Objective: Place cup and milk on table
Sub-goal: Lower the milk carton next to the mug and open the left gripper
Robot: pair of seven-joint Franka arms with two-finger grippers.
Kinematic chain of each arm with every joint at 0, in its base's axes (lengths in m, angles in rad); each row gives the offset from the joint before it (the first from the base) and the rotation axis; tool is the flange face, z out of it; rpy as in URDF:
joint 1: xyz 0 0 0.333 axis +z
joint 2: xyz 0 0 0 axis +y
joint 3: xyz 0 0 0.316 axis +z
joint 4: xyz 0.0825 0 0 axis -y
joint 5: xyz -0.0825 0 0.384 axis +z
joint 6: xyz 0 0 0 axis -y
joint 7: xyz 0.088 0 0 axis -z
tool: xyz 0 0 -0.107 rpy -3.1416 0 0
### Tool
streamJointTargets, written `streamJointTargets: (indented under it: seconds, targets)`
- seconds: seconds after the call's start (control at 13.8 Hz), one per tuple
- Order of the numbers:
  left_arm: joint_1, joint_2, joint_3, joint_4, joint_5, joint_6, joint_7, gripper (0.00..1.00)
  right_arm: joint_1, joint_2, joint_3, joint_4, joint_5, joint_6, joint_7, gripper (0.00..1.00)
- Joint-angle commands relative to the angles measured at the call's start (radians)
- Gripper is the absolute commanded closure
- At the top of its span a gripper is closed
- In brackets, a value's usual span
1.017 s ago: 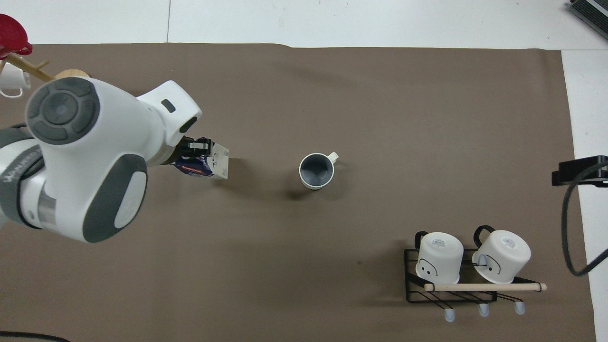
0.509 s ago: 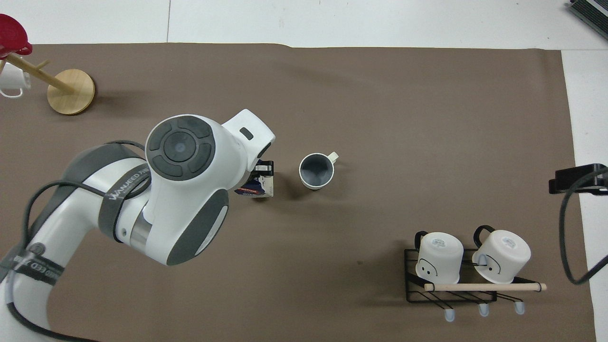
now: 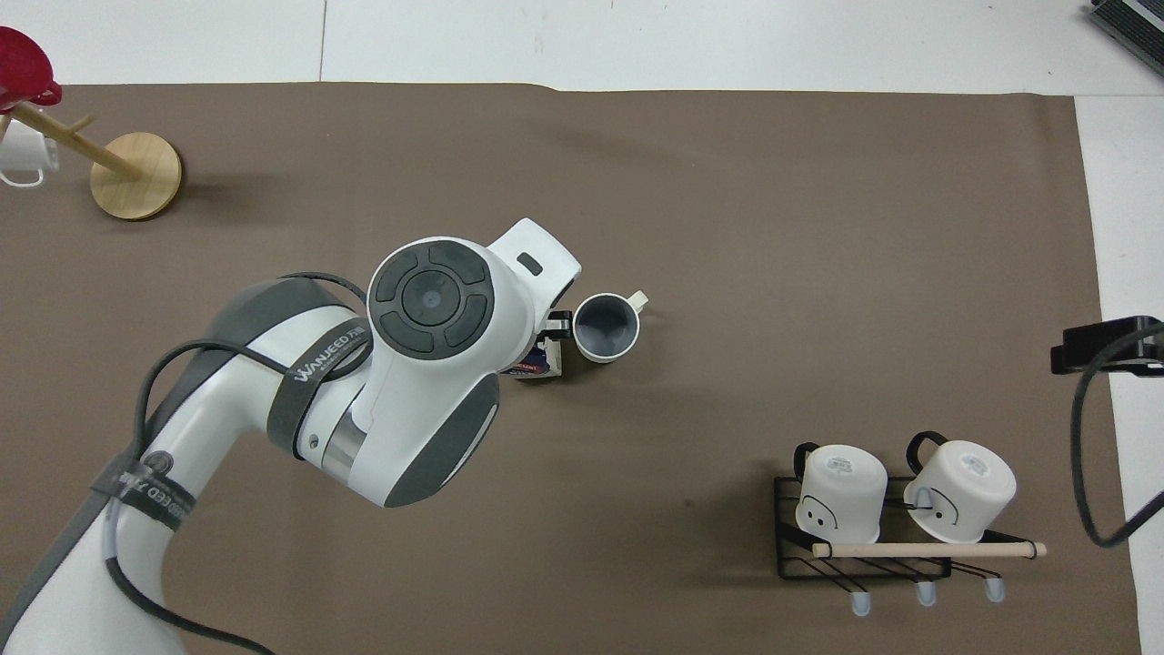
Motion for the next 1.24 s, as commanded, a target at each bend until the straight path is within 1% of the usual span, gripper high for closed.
streamJointTargets:
  seconds: [0.0, 0.36, 0.51, 0.58, 0.65, 0.73, 0.8, 0.87, 1.02, 1.16]
  targets:
    - [-0.017, 0.011, 0.017, 0.016, 0.006, 0.014, -0.014, 0.71, -0.004, -0.025, 0.001, -0.023, 0.019, -0.008, -0.029, 0.0]
    - [-0.002, 0.023, 0.019, 0.014, 0.01, 0.044, -0.008, 0.7, -0.004, -0.025, -0.001, -0.023, 0.021, -0.008, -0.032, 0.0]
    - [-0.002, 0.033, 0.019, 0.014, 0.022, 0.048, -0.008, 0.61, -0.004, -0.025, -0.001, -0.023, 0.024, -0.006, -0.03, 0.0]
    - [-0.002, 0.033, 0.019, 0.016, 0.022, 0.048, -0.008, 0.53, -0.005, -0.025, -0.001, -0.023, 0.025, -0.005, -0.03, 0.0]
    - [-0.002, 0.033, 0.019, 0.016, 0.022, 0.048, -0.008, 0.34, -0.004, -0.025, -0.001, -0.023, 0.027, -0.003, -0.029, 0.0]
    - [0.0, 0.034, 0.02, 0.016, 0.022, 0.048, -0.007, 0.18, -0.004, -0.025, -0.001, -0.023, 0.027, -0.003, -0.03, 0.0]
    - [0.0, 0.034, 0.023, 0.016, 0.022, 0.048, -0.007, 0.03, -0.004, -0.025, -0.001, -0.023, 0.028, -0.004, -0.03, 0.0]
    - [0.0, 0.034, 0.024, 0.016, 0.024, 0.048, -0.007, 0.0, -0.004, -0.025, -0.001, -0.023, 0.028, -0.006, -0.03, 0.0]
    - [0.0, 0.025, 0.025, 0.016, 0.039, 0.045, -0.007, 0.0, -0.002, -0.024, 0.001, -0.021, 0.032, -0.008, -0.032, 0.0]
    - [0.003, -0.004, 0.033, 0.016, 0.039, 0.025, -0.003, 0.0, 0.01, -0.024, 0.018, -0.018, 0.042, -0.009, -0.033, 0.0]
